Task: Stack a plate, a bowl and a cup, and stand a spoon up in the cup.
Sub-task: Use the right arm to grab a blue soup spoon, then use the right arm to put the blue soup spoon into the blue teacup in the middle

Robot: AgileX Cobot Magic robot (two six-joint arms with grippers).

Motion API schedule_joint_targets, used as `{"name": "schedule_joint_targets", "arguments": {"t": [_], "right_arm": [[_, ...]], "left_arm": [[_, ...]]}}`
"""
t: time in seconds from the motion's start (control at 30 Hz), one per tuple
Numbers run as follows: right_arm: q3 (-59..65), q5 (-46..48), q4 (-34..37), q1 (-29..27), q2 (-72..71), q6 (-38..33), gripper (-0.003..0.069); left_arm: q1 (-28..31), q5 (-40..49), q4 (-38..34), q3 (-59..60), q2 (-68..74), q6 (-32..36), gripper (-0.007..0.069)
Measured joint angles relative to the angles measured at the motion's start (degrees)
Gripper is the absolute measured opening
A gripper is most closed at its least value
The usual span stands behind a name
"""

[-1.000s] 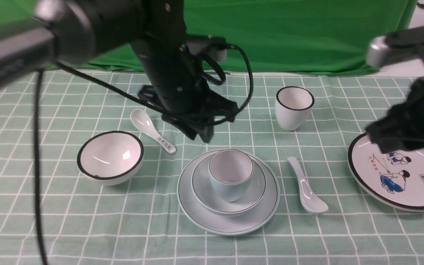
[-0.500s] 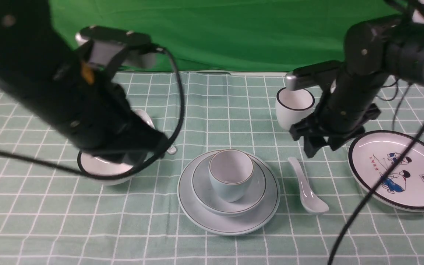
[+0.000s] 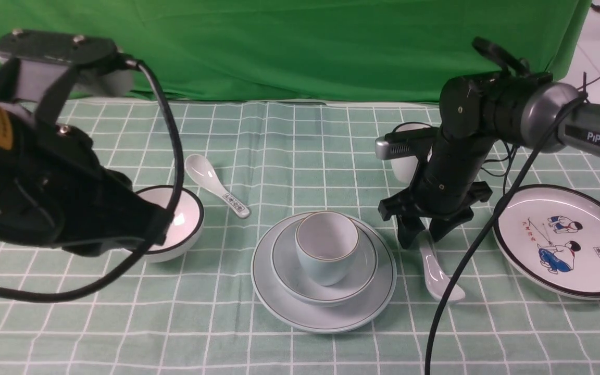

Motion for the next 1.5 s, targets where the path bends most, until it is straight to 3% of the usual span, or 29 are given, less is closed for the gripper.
{"name": "schedule_joint_targets", "arguments": {"t": [0.07,0.17,0.2,0.5,0.6,0.73,0.77,0.8,0.87,0.9,0.97,1.07,1.23,1.5], "right_arm": [[-0.1,0.4,0.0,0.0,0.1,0.0,0.0385],[-0.1,1.3,0.1,0.0,0.1,-0.9,0.0197],[-0.1,1.6,0.1,0.0,0.1,-1.3,0.0165],[0.6,2.9,2.6,-0.1,-9.7,-5.9,0.0176],[4.2,-7.7,7.0,1.1,-18.6,-8.5,0.0176],[14.6,-33.4,10.4,7.2,-29.2,-10.0,0.0176],[17.7,-39.9,10.5,8.6,-30.3,-10.0,0.0176],[17.7,-39.9,10.6,9.0,-30.6,-10.0,0.0176],[26.0,-56.5,10.6,13.5,-31.4,-10.1,0.0176],[26.5,-57.6,10.6,13.8,-31.4,-10.2,0.0176],[33.3,-71.5,10.5,17.4,-30.1,-10.8,0.0176],[37.4,-81.0,10.5,19.6,-28.8,-11.2,0.0176],[40.9,-87.9,10.6,20.7,-28.4,-11.5,0.0176],[42.8,-89.7,10.6,20.8,-25.5,-11.8,0.0176]], "left_arm": [[0.0,0.0,0.2,0.2,-0.1,-0.1,0.0009],[0.0,0.2,0.4,0.4,-0.1,-0.3,0.0009],[0.0,0.2,0.4,0.4,-0.1,-0.3,0.0009],[0.0,-0.6,0.4,0.8,-0.1,-0.5,0.0009],[0.0,-2.0,0.4,0.8,-0.1,-0.5,0.0009],[0.0,-4.2,0.4,0.8,-0.1,-0.9,0.0009],[0.0,-4.4,0.4,0.8,-0.1,-0.9,0.0009],[0.0,-4.4,0.4,0.8,-0.1,-1.0,0.0009],[0.0,-4.5,0.4,0.8,-0.1,-1.0,0.001],[0.0,-4.5,0.4,0.8,-0.1,-1.0,0.001],[0.0,-4.5,0.7,0.8,-0.1,-1.0,0.001],[0.0,-4.5,1.3,0.8,-0.1,-1.1,0.001],[0.0,-4.5,2.5,0.8,-0.1,-1.1,0.001],[0.0,-4.5,3.4,0.8,-0.1,-1.1,0.001]]}}
